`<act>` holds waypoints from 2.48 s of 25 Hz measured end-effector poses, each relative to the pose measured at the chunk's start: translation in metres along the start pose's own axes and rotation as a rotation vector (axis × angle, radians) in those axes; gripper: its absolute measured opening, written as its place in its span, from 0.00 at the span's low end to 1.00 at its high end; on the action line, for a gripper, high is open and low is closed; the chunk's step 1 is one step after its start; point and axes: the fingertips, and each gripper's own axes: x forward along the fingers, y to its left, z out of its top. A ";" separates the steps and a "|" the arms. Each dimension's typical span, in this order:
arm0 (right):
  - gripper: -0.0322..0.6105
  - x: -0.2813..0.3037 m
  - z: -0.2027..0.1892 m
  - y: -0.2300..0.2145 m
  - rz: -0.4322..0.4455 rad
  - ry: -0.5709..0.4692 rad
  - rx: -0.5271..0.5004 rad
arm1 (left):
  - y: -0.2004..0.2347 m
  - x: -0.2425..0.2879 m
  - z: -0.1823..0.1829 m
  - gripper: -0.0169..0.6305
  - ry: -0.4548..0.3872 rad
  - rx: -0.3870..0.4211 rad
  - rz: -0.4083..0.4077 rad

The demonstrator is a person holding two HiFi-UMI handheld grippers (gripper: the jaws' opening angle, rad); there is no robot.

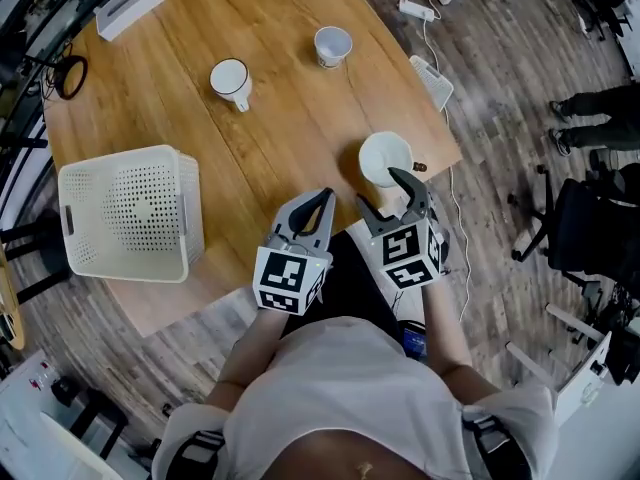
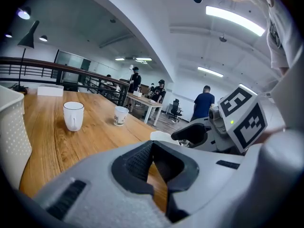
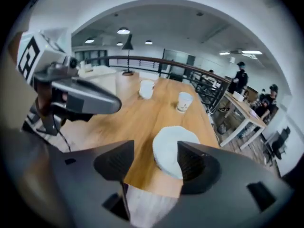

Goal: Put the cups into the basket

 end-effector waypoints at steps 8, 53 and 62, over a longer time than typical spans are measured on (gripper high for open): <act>0.30 0.039 -0.018 -0.001 0.015 0.211 -0.333 | 0.022 0.016 -0.007 0.04 0.016 -0.059 0.072; 0.13 0.018 0.016 0.026 0.122 0.352 -0.742 | 0.033 -0.072 0.040 0.04 -0.169 -0.014 0.098; 0.12 0.011 0.084 0.068 0.124 0.244 -0.862 | 0.064 -0.123 0.062 0.04 -0.268 0.027 0.199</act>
